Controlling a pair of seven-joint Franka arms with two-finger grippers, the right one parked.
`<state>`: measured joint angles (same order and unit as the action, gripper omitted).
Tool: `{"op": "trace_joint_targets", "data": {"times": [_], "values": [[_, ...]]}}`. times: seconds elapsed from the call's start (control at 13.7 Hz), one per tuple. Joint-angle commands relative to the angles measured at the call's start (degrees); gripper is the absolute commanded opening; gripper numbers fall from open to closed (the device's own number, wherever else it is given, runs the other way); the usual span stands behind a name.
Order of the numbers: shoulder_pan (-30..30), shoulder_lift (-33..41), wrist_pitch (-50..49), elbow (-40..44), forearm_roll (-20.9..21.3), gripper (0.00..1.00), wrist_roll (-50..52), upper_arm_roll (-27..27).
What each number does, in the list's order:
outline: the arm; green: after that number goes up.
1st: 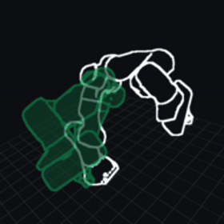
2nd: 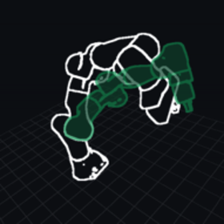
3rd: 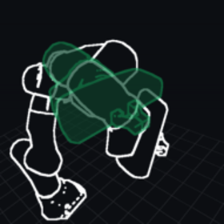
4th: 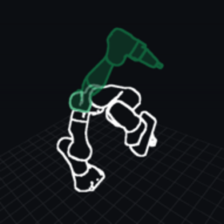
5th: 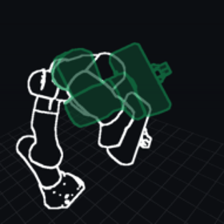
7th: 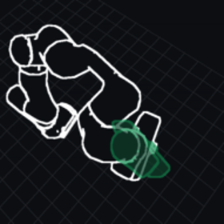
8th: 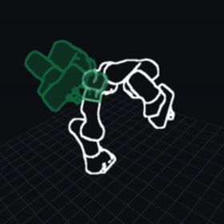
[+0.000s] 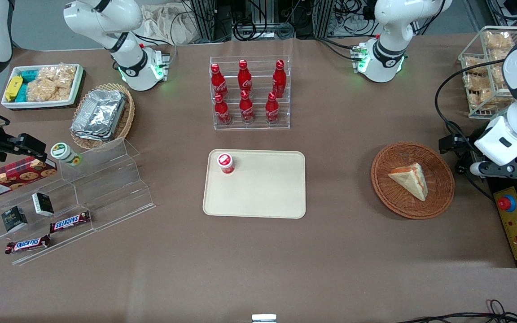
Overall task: Place sandwich from basket to tray
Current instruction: 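Move the left gripper over the wrapped sandwich in the wicker basket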
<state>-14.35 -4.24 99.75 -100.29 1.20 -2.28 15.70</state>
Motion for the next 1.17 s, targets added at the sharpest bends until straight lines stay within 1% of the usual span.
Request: {"op": "trace_joint_targets", "data": {"times": [0.0,0.22,0.29,0.44,0.59,0.66,1.1], "values": [[0.2,-1.12,-1.05,1.77,-0.23,1.0,2.45,0.38],[0.2,-1.47,-1.23,1.42,0.47,1.0,2.71,0.47],[0.28,-2.0,-1.14,1.07,0.56,1.0,6.02,0.47],[-0.07,-2.27,0.96,-1.73,0.56,1.0,20.13,0.29],[-0.07,-1.92,9.19,-7.43,0.47,1.0,31.75,0.29],[-0.16,-2.09,11.67,-9.46,0.56,1.0,35.37,0.29],[-2.0,-2.71,31.0,-24.57,0.56,1.0,42.69,-0.23]]}}
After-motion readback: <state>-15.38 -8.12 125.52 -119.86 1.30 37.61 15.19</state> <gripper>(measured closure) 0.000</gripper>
